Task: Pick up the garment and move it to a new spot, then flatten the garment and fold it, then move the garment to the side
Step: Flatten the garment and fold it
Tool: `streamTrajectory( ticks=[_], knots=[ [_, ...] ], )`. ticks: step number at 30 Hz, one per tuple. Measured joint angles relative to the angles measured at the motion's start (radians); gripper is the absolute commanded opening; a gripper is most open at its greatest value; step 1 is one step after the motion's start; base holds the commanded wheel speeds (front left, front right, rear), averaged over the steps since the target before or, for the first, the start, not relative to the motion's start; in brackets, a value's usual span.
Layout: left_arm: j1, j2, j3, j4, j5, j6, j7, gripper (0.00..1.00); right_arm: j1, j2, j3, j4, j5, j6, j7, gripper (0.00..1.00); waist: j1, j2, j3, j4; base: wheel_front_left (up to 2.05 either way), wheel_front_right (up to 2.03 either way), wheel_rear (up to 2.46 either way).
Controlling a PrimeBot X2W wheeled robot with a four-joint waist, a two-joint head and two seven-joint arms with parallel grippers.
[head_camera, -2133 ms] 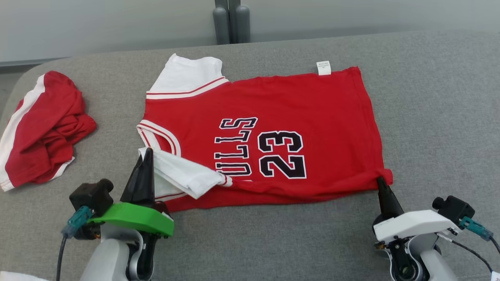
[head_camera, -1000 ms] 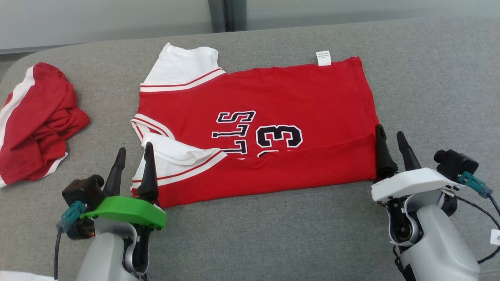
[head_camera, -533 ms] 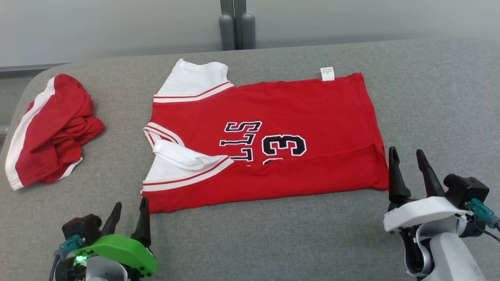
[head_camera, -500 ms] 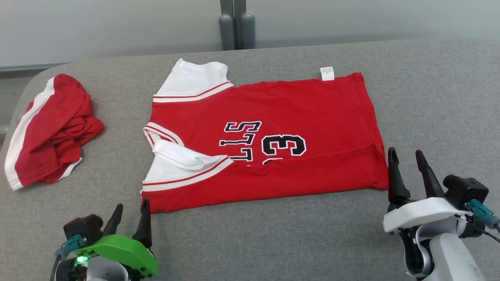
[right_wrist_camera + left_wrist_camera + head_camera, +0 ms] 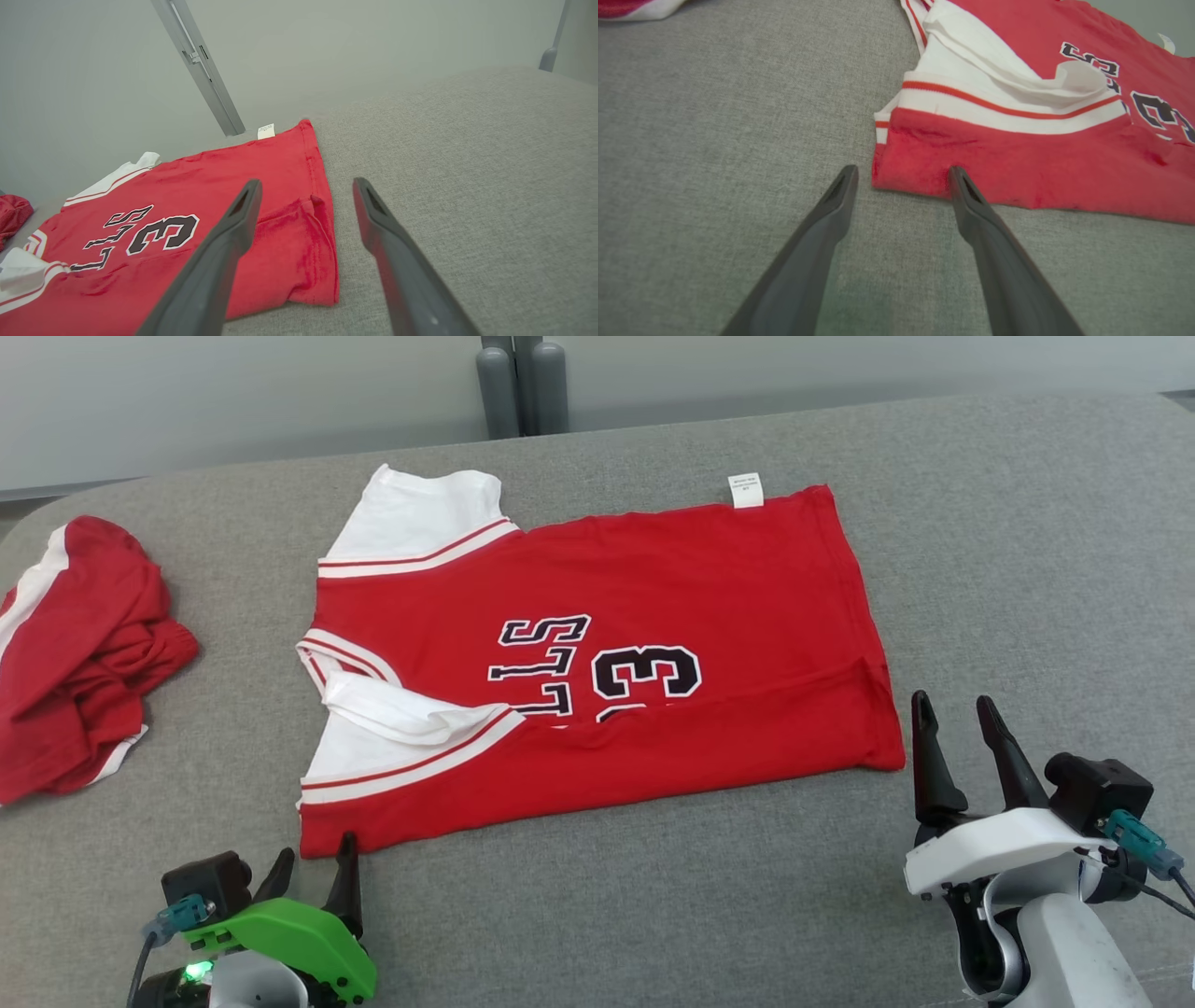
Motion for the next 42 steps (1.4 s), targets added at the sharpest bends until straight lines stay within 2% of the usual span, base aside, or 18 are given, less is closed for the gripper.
streamTrajectory(
  ticks=[1, 4, 5, 9, 11, 13, 16, 17, 18, 19, 27, 41, 42],
  knots=[
    [-0.002, 0.000, 0.000, 0.005, 0.000, 0.001, 0.000, 0.99, 0.000, 0.000, 0.000, 0.000, 0.000, 0.000, 0.000, 1.00, 0.0000, 0.0001, 0.002, -0.004, 0.00, 0.00, 0.00],
    [-0.008, 0.000, -0.003, 0.020, -0.002, 0.004, 0.004, 0.69, 0.000, 0.000, 0.002, 0.001, -0.001, 0.000, 0.001, 1.00, 0.0000, 0.0000, 0.004, -0.013, 0.00, 0.00, 0.00],
    [-0.011, -0.001, -0.005, 0.026, -0.002, 0.005, 0.005, 0.65, 0.000, 0.000, 0.003, 0.001, -0.001, 0.000, 0.001, 1.00, 0.0001, 0.0000, 0.004, -0.015, 0.00, 0.00, 0.00],
    [-0.022, -0.004, -0.006, 0.055, -0.008, 0.013, 0.009, 0.65, 0.000, 0.000, 0.008, 0.006, -0.001, 0.000, 0.005, 1.00, 0.0000, 0.0000, 0.002, -0.021, 0.00, 0.00, 0.00],
    [-0.028, -0.007, -0.005, 0.068, -0.012, 0.012, 0.003, 0.60, 0.000, 0.000, 0.012, 0.009, -0.001, 0.000, 0.007, 1.00, 0.0000, 0.0000, 0.001, -0.021, 0.00, 0.00, 0.00],
    [-0.036, -0.012, -0.004, 0.080, -0.025, 0.009, -0.005, 0.50, 0.000, 0.000, 0.013, 0.014, -0.002, 0.000, 0.011, 1.00, 0.0000, 0.0000, 0.000, -0.020, 0.00, 0.00, 0.00],
    [-0.049, -0.023, -0.002, 0.097, -0.037, 0.007, -0.014, 0.42, 0.000, 0.000, 0.015, 0.023, -0.002, 0.000, 0.013, 1.00, 0.0000, 0.0000, -0.002, -0.018, 0.00, 0.00, 0.00],
    [-0.052, -0.024, -0.003, 0.102, -0.037, 0.007, -0.021, 0.33, 0.000, 0.000, 0.016, 0.025, -0.002, 0.000, 0.013, 1.00, 0.0000, 0.0000, -0.003, -0.017, 0.00, 0.00, 0.00],
    [-0.056, -0.024, -0.003, 0.110, -0.037, 0.007, -0.029, 0.20, 0.000, 0.000, 0.018, 0.027, -0.002, 0.000, 0.013, 1.00, 0.0000, 0.0000, -0.004, -0.016, 0.00, 0.00, 0.00],
    [-0.059, -0.024, -0.003, 0.116, -0.037, 0.007, -0.036, 0.02, 0.000, 0.000, 0.020, 0.031, -0.003, 0.000, 0.014, 1.00, 0.0000, 0.0000, -0.005, -0.016, 0.00, 0.00, 0.00],
    [-0.072, -0.021, -0.012, 0.099, -0.031, -0.011, -0.109, 0.00, -0.001, 0.000, -0.007, 0.123, -0.039, 0.000, 0.032, 1.00, 0.0000, 0.0000, -0.008, 0.003, 0.00, 0.00, 0.00],
    [-0.023, -0.020, -0.026, -0.047, -0.032, 0.001, -0.113, 0.00, -0.118, 0.000, -0.007, 0.357, -0.095, 0.000, 0.089, 1.00, 0.0000, 0.0000, 0.001, 0.041, 0.00, 0.00, 0.00],
    [-0.022, -0.020, -0.028, -0.054, -0.031, 0.003, -0.113, 0.00, -0.129, 0.000, -0.004, 0.377, -0.095, 0.000, 0.096, 0.97, 0.0000, 0.0000, 0.002, 0.043, 0.00, 0.00, 0.00]
  ],
)
